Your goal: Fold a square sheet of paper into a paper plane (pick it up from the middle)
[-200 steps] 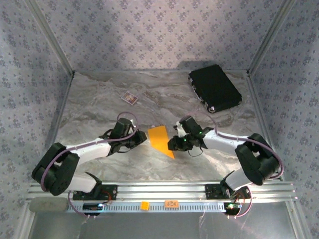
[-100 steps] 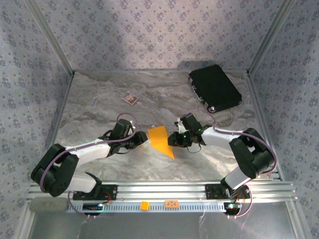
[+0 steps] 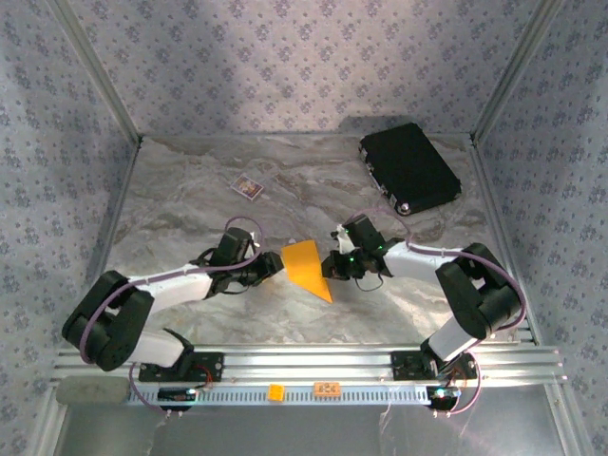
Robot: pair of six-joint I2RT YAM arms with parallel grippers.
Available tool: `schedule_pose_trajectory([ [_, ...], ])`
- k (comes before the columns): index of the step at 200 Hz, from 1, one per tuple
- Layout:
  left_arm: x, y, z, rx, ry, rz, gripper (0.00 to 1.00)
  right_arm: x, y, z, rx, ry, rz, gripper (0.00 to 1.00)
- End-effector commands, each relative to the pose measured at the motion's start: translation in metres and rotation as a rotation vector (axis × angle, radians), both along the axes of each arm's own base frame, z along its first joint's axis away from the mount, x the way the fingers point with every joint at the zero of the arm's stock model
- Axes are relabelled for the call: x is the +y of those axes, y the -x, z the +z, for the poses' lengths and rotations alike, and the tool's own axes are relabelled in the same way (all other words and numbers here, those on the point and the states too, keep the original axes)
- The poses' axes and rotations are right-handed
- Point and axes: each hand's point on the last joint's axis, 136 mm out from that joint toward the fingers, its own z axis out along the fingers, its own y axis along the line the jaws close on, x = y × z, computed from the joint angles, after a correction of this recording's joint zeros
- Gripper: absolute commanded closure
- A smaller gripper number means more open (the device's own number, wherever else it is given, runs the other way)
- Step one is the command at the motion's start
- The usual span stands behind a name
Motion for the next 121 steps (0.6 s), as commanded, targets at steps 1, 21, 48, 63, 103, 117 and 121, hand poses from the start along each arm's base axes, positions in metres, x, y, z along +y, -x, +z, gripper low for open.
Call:
schedule_pose_trajectory([
  [1,-0.016,-0.009,0.016,-0.028,0.054,-0.030,0.52,-0.001,0.000,0.008,-0.010,-0.038,-0.004,0.95],
  [21,-0.021,-0.012,0.017,-0.025,0.072,-0.036,0.45,-0.004,-0.001,0.009,-0.010,-0.053,-0.015,0.95],
  [48,-0.026,-0.016,0.021,-0.029,0.090,-0.038,0.38,-0.006,0.000,0.010,-0.007,-0.068,-0.023,0.95],
  [63,-0.029,-0.019,0.024,-0.032,0.101,-0.042,0.36,-0.006,-0.001,0.010,-0.011,-0.071,-0.026,0.95],
  [103,-0.037,-0.024,0.021,-0.020,0.115,-0.048,0.37,-0.009,-0.001,0.009,-0.011,-0.074,-0.031,0.95],
  [117,-0.039,-0.027,0.019,-0.013,0.126,-0.039,0.38,-0.010,-0.001,0.007,-0.010,-0.073,-0.033,0.95],
  [121,-0.040,-0.027,0.019,-0.012,0.131,-0.040,0.38,-0.009,-0.001,0.008,-0.010,-0.073,-0.032,0.95],
])
